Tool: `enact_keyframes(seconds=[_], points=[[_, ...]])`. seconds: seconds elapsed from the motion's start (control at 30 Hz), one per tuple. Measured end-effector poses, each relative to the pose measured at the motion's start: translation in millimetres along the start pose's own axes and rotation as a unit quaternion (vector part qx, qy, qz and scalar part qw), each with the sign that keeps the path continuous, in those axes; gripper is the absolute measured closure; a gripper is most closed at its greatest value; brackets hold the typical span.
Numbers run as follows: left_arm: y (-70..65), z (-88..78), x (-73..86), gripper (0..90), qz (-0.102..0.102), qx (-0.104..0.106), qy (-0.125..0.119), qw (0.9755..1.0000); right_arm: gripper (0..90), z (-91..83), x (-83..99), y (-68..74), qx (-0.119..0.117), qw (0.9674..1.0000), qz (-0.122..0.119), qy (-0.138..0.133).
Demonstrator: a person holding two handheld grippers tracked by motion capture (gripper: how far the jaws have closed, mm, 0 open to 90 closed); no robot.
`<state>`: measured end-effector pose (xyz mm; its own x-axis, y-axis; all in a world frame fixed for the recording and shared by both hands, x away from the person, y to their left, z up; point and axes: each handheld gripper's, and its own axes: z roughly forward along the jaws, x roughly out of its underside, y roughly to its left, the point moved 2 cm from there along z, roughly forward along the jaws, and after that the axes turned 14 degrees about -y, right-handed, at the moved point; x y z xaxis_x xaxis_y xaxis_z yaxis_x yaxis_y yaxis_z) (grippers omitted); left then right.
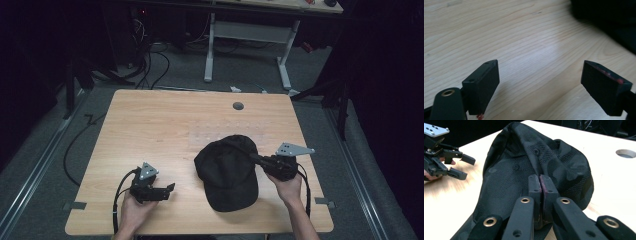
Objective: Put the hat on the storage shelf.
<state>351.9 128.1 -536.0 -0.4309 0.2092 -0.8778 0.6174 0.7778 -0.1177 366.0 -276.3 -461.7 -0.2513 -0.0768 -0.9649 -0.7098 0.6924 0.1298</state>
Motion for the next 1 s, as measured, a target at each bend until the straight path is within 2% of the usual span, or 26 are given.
enact_keyframes(seconds=[0.07,0.1,0.2,0.27,0.3,0.33,0.5,0.83,1.0], points=[[-1.9,-0.2,-1.4,15.4,-0.001,0.006,-0.003,1.0,88.6,-1.1,-1.8,0.7,0.0,1.0,-0.002,0.0],[-5.6,-0.5,-3.9,15.3,-0.005,0.02,-0.004,0.9998,88.7,-2.7,-6.3,2.4,-0.004,1.0,-0.006,-0.006],[-11.2,-0.3,-6.8,15.1,-0.012,0.043,-0.006,0.999,88.6,-4.3,-11.2,4.4,-0.008,0.9999,-0.006,-0.012],[-15.4,-0.2,-8.9,15.1,-0.013,0.056,-0.006,0.9983,88.6,-4.9,-13.6,5.4,-0.011,0.9998,-0.009,-0.015],[-15.4,-0.2,-8.9,15.1,-0.013,0.056,-0.006,0.9983,88.7,-5.3,-14.7,6.1,-0.011,0.9998,-0.009,-0.016],[-19.9,0.1,-11.3,15.1,-0.012,0.069,-0.007,0.9975,88.7,-5.5,-15.8,6.5,-0.013,0.9997,-0.009,-0.017],[-29.9,2.0,-18.1,15.1,-0.017,0.101,-0.011,0.9947,88.7,-4.8,-21.4,9.5,-0.02,0.9994,-0.011,-0.027],[-37.4,11.4,-23.2,15.1,-0.028,0.133,-0.003,0.9907,88.8,-2.0,-35.2,18.6,-0.039,0.998,-0.023,-0.044],[-40.4,16.6,-26.7,15.1,-0.025,0.142,0.001,0.9895,88.8,-1.8,-40.9,21.3,-0.048,0.9972,-0.024,-0.053]])
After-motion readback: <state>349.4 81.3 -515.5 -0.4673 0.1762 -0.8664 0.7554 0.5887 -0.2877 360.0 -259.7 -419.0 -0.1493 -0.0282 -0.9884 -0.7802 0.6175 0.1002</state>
